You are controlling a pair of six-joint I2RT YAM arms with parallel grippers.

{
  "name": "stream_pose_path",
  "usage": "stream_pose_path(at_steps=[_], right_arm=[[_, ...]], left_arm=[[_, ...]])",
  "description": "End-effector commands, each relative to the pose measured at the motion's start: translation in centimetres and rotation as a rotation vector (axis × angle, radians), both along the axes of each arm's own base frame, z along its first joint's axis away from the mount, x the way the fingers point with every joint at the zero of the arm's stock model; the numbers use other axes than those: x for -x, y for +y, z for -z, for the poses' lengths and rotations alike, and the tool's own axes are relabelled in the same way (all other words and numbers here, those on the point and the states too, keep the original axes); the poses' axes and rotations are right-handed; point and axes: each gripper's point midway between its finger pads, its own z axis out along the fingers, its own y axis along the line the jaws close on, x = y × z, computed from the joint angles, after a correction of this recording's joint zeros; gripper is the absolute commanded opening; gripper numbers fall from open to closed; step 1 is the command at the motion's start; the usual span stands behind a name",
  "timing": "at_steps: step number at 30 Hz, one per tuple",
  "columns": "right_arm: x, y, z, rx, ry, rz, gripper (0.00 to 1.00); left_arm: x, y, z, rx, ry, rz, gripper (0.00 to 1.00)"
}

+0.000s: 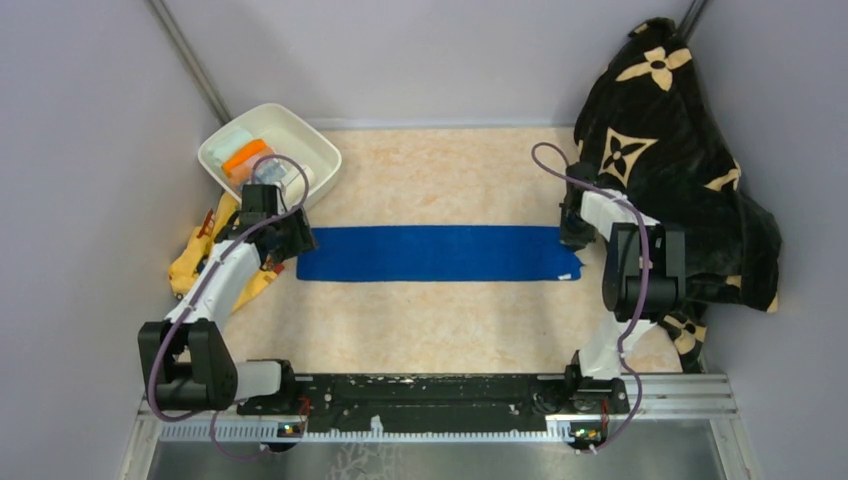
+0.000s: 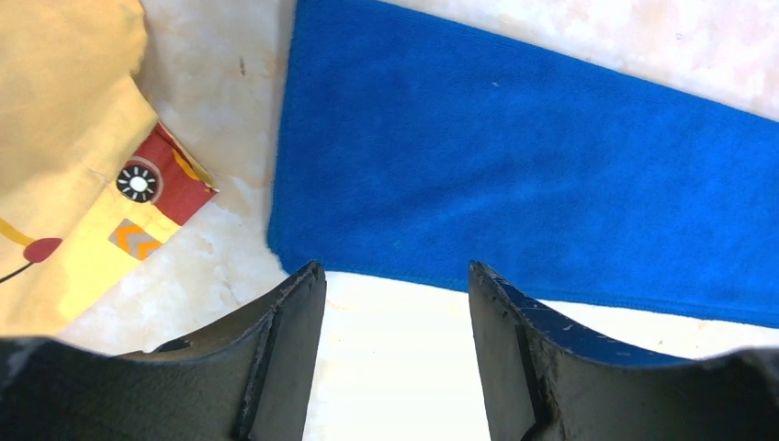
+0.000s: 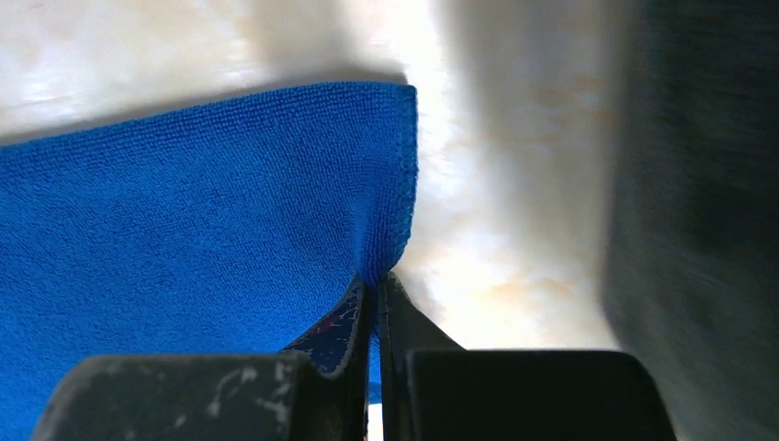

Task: Roll the towels
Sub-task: Fold the towel at the center of the board.

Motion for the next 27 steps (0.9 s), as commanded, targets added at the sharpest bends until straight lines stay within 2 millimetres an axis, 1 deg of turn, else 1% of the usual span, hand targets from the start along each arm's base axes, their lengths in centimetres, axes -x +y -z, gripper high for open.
stream_pose_path(at_steps=[1, 4, 6, 7, 8, 9, 11, 12, 13, 15, 18, 22, 25, 26, 27], right_arm=[[-1.4, -5.8, -9.0, 0.318, -0.112, 0.101, 0.0], [-2.1, -7.9, -12.8, 0.45, -0.142, 0.131, 0.0], [-2.0, -8.9, -14.4, 0.509, -0.145, 0.148, 0.0], [-2.0, -9.0, -14.8, 0.528, -0.144, 0.15, 0.0], [-1.8, -9.1, -15.9, 0.545, -0.17, 0.153, 0.0], [-1.7, -8.9, -16.6, 0.557, -0.183, 0.148, 0.0], [-1.7, -8.0, -17.2, 0.574, -0.189, 0.113, 0.0], [-1.8, -7.1, -17.3, 0.562, -0.191, 0.083, 0.0], [-2.1, -5.8, -17.3, 0.53, -0.198, 0.041, 0.0], [-2.8, -2.1, -17.2, 0.41, -0.223, -0.043, 0.0], [-3.3, 5.0, -17.0, 0.197, -0.262, -0.185, 0.0], [-2.4, 14.0, -16.4, -0.042, -0.263, -0.332, 0.0], [-1.3, 20.2, -16.3, -0.178, -0.254, -0.43, 0.0], [-0.8, 21.9, -16.7, -0.211, -0.261, -0.462, 0.0], [-0.7, 23.6, -15.7, -0.23, -0.238, -0.485, 0.0]], left_arm=[[1.4, -1.3, -0.3, 0.056, 0.006, 0.057, 0.65], [1.9, -2.3, -0.1, 0.097, 0.016, 0.084, 0.66], [2.1, -2.9, 0.3, 0.124, 0.026, 0.099, 0.66], [2.3, -3.2, 0.5, 0.136, 0.032, 0.105, 0.66], [2.3, -3.6, 0.6, 0.149, 0.036, 0.112, 0.66], [2.3, -4.0, 0.8, 0.162, 0.04, 0.12, 0.66], [2.2, -4.9, 1.1, 0.195, 0.05, 0.136, 0.66], [2.2, -5.4, 1.3, 0.212, 0.056, 0.146, 0.66], [2.1, -5.8, 1.7, 0.23, 0.07, 0.149, 0.66], [1.9, -6.5, 2.3, 0.255, 0.089, 0.148, 0.66], [1.6, -6.9, 3.5, 0.275, 0.111, 0.126, 0.66], [1.2, -7.4, 4.6, 0.303, 0.137, 0.122, 0.64], [1.0, -7.5, 5.3, 0.307, 0.152, 0.127, 0.64], [0.9, -7.5, 5.5, 0.305, 0.16, 0.126, 0.64], [0.9, -7.5, 5.7, 0.304, 0.164, 0.128, 0.64]])
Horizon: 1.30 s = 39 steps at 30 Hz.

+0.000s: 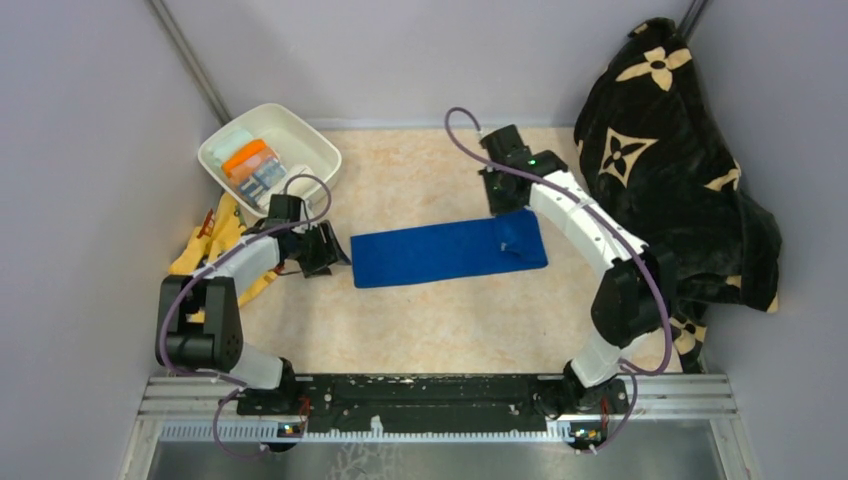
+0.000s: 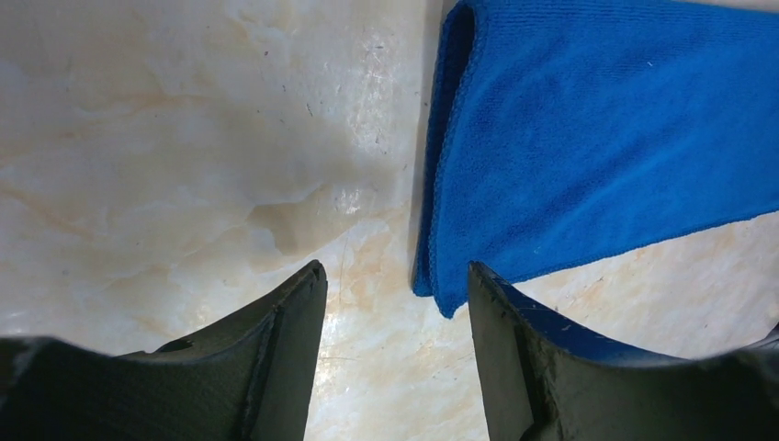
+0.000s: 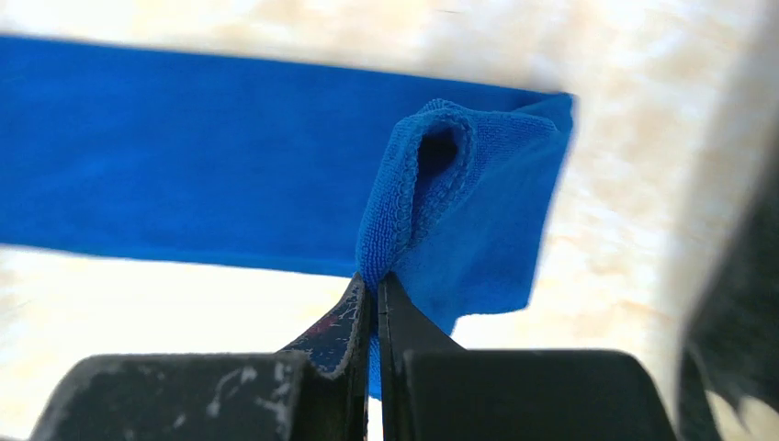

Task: Roll the towels
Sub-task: Fold the towel at the center of the board.

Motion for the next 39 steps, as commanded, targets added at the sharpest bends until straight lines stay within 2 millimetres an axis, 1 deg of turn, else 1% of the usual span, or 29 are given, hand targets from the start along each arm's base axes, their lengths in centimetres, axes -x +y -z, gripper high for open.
stream_pose_path(at_steps=[1, 4, 8, 10, 14, 16, 20, 25, 30, 34, 39], right_arm=[[1.2, 9.2, -1.0, -0.219, 0.031, -0.138, 0.0], [1.5, 12.7, -0.5, -0.251, 0.052, -0.174, 0.0], [2.1, 16.8, 0.4, -0.277, 0.093, -0.214, 0.0], [2.3, 18.8, 0.5, -0.293, 0.103, -0.23, 0.0], [2.7, 22.3, 1.3, -0.339, 0.138, -0.219, 0.0], [2.7, 23.5, 1.6, -0.36, 0.143, -0.2, 0.0], [2.5, 25.6, 1.9, -0.411, 0.139, -0.171, 0.0], [2.3, 27.6, 2.3, -0.447, 0.142, -0.179, 0.0], [2.5, 29.1, 3.3, -0.484, 0.165, -0.18, 0.0], [2.8, 30.3, 3.6, -0.518, 0.173, -0.186, 0.0], [3.2, 31.3, 4.3, -0.553, 0.196, -0.184, 0.0]], left_arm=[[-1.0, -0.8, 0.1, 0.033, -0.017, 0.013, 0.63], [-1.0, -1.0, 0.7, 0.041, -0.002, 0.018, 0.61], [-0.9, -1.2, 1.6, 0.049, 0.023, 0.024, 0.56], [-0.9, -1.4, 2.0, 0.056, 0.035, 0.028, 0.52], [-0.8, -1.8, 2.5, 0.074, 0.052, 0.034, 0.45], [-0.6, -1.9, 2.8, 0.084, 0.063, 0.036, 0.42], [-0.4, -2.2, 3.3, 0.09, 0.079, 0.045, 0.34], [0.0, -2.6, 3.7, 0.095, 0.097, 0.055, 0.27], [0.3, -2.7, 4.1, 0.092, 0.109, 0.06, 0.24], [0.3, -2.7, 4.2, 0.086, 0.115, 0.062, 0.22], [0.3, -2.7, 4.2, 0.084, 0.116, 0.064, 0.2]])
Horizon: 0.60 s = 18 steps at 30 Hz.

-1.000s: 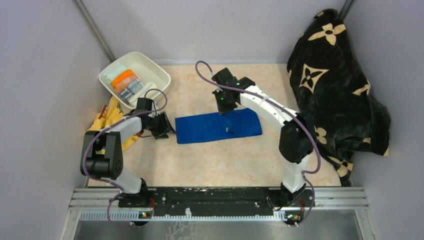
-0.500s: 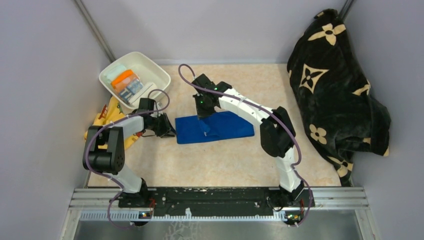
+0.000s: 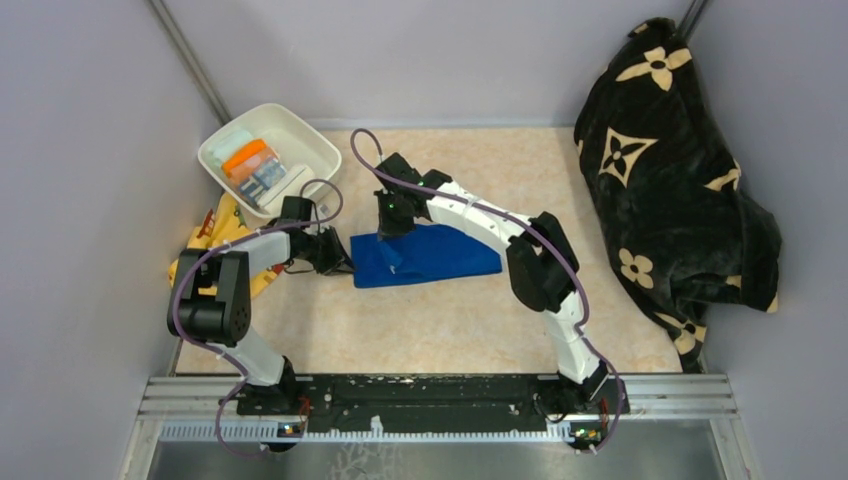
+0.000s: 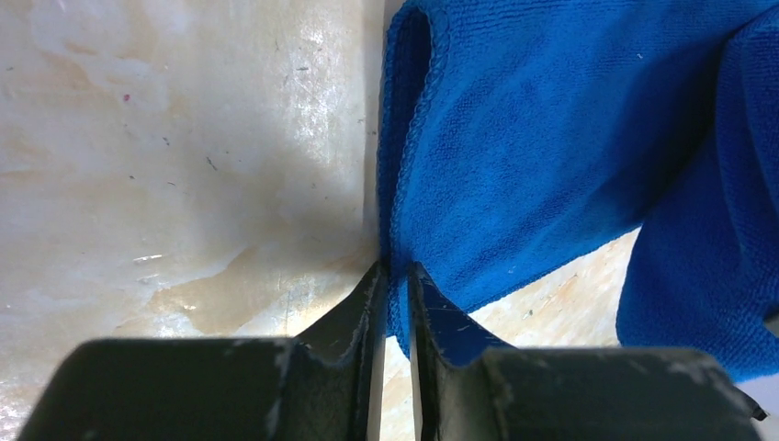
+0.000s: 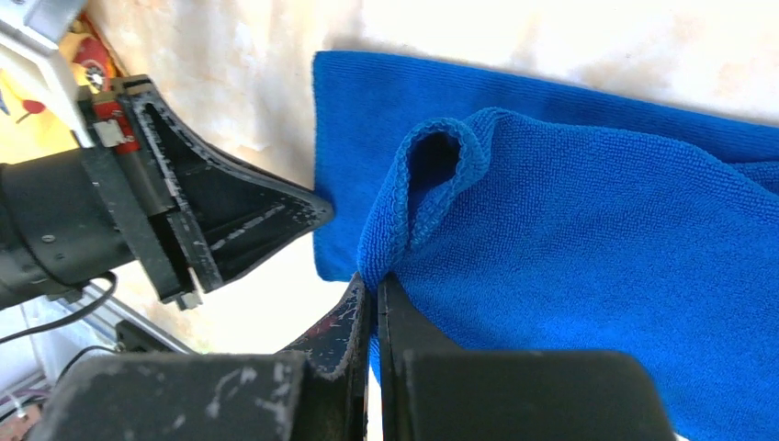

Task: Roll the towels
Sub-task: Fold the towel at the center of the board.

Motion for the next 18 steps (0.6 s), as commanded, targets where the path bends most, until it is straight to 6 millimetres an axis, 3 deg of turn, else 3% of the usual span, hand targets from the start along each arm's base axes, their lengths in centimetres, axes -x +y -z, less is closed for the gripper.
stream_pose_path(at_steps=[1, 6, 18], right_arm=[[-0.3, 3.1, -1.7, -0.123, -0.024, -0.008, 0.0], [-0.1, 3.7, -1.2, -0.136, -0.008, -0.018, 0.0], [-0.1, 5.1, 3.2, -0.137, 0.033, -0.013, 0.0]], left_arm=[[0.9, 0.2, 1.3, -0.036, 0.044, 0.014, 0.2], [0.9, 0.2, 1.3, -0.038, 0.043, 0.016, 0.2], [1.0, 0.2, 1.3, -0.042, 0.043, 0.014, 0.19]])
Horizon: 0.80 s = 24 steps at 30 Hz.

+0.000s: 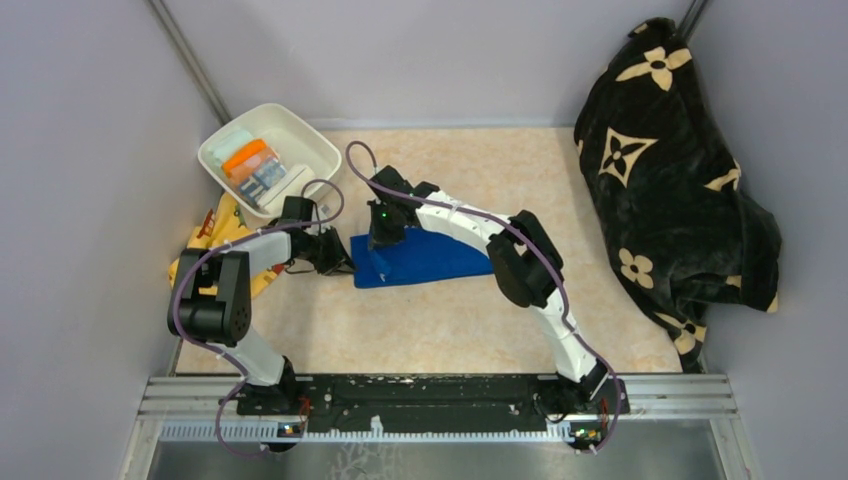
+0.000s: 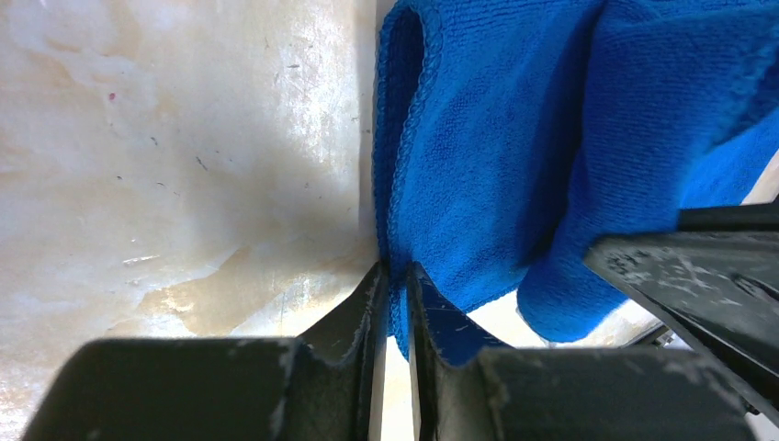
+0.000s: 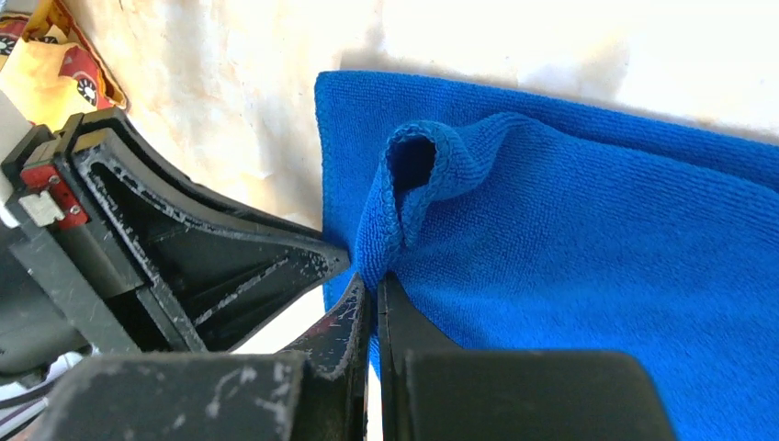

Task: Roll the towels
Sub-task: Fold the towel at the center of the board.

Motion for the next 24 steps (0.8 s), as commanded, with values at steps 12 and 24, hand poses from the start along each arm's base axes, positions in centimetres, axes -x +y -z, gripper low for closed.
stream_pose_path(at_steps=[12, 24], right_arm=[[2.1, 2.8, -3.0, -0.167, 0.009, -0.1, 0.32], [-0.4, -9.2, -8.3, -0.154, -0.201, 0.001, 0.58]], left_arm=[[1.1, 1.1, 0.8, -0.081, 0.026, -0.013, 0.2], [0.6, 3.3, -4.3, -0.195, -0.1, -0.078, 0.45]])
